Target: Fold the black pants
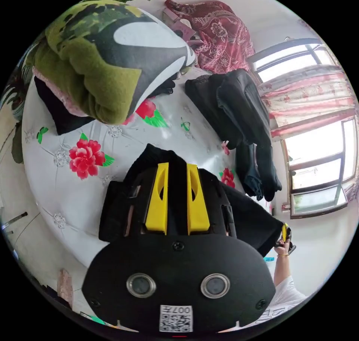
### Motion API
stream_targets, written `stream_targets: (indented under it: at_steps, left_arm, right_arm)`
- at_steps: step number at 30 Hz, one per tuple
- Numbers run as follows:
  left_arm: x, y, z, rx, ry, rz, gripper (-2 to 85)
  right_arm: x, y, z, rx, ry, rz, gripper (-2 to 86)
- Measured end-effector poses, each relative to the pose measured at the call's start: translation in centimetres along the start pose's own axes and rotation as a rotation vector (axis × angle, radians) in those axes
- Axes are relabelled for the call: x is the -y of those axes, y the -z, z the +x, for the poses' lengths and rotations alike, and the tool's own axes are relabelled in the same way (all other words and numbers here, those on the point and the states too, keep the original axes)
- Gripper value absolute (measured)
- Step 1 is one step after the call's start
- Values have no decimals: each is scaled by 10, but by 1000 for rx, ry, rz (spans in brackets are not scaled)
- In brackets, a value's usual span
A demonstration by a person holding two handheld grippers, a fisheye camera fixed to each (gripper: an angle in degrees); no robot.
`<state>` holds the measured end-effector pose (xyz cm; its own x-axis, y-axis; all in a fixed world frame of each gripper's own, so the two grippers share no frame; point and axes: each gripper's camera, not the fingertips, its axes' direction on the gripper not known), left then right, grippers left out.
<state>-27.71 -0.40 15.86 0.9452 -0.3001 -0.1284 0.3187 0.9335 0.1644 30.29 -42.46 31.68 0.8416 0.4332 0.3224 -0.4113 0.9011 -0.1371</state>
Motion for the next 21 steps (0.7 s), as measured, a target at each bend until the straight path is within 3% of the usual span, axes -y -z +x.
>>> stream_targets:
  at_steps: [3, 6, 14, 21]
  left_arm:
    - [8, -29, 22, 194, -57, -99, 61]
    - [-7, -27, 43, 265, -206, -87, 61]
    - [-74, 23, 71, 368, -375, 27, 67]
    - [-81, -32, 99, 464, -527, -147, 70]
  right_arm:
    - [-9, -70, 1, -2, -43, -86, 4]
    - [-31, -109, -1, -16, 15, -220, 3]
    - [-158, -79, -44, 104, 336, -566, 14]
    - [-258, -104, -99, 149, 644, -958, 29]
